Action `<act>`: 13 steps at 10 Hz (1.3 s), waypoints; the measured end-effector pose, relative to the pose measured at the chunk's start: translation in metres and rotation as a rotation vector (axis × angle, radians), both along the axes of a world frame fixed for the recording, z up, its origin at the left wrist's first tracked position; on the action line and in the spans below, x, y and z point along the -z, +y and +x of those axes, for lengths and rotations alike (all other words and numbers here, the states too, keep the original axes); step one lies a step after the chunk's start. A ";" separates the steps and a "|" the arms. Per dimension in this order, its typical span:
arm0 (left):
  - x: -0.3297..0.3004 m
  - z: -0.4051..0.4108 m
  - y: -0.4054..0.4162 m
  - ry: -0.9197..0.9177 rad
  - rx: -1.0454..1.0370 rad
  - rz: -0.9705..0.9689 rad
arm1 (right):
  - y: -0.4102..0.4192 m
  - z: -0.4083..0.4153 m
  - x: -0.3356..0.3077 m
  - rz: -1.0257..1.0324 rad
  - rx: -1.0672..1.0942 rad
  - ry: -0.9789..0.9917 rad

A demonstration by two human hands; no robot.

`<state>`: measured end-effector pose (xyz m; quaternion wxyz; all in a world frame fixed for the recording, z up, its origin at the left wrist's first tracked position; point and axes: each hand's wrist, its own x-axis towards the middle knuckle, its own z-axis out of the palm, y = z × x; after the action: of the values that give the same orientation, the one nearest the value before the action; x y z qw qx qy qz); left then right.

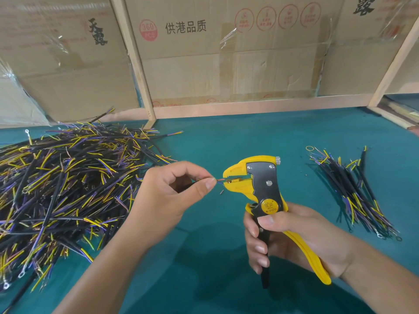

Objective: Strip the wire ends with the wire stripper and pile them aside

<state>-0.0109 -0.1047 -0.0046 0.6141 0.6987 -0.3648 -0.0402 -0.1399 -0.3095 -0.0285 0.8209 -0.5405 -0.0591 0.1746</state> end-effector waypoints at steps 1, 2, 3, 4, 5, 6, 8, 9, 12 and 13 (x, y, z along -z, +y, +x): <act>-0.001 -0.001 0.000 0.009 0.018 0.005 | 0.001 -0.001 0.000 0.001 -0.010 0.009; -0.001 -0.001 0.000 0.016 0.023 0.007 | 0.002 -0.001 0.000 0.004 -0.009 0.025; 0.000 -0.001 0.000 0.011 0.036 0.013 | 0.003 -0.001 0.000 0.025 -0.008 0.047; 0.000 -0.002 0.000 0.015 0.042 0.015 | 0.004 -0.002 -0.001 0.044 0.000 0.070; 0.000 -0.002 0.000 0.008 0.033 0.025 | 0.005 -0.002 -0.002 0.037 0.047 0.083; 0.000 -0.001 0.000 0.007 0.029 0.028 | 0.004 -0.002 -0.003 0.006 0.089 0.075; 0.000 -0.001 -0.002 -0.004 -0.005 0.029 | -0.005 0.001 -0.003 -0.017 0.132 0.057; -0.001 0.006 0.002 0.004 -0.092 -0.010 | -0.017 0.006 -0.006 0.083 0.222 0.075; 0.007 0.007 -0.006 0.202 -0.122 -0.059 | 0.010 0.014 0.004 0.246 0.295 0.317; -0.004 -0.002 -0.021 0.261 -0.077 -0.011 | 0.019 0.011 0.009 0.248 0.272 0.404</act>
<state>-0.0127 -0.1257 -0.0007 0.6614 0.6975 -0.2549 -0.1053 -0.1285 -0.2907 -0.0374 0.8919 -0.3931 0.1580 0.1584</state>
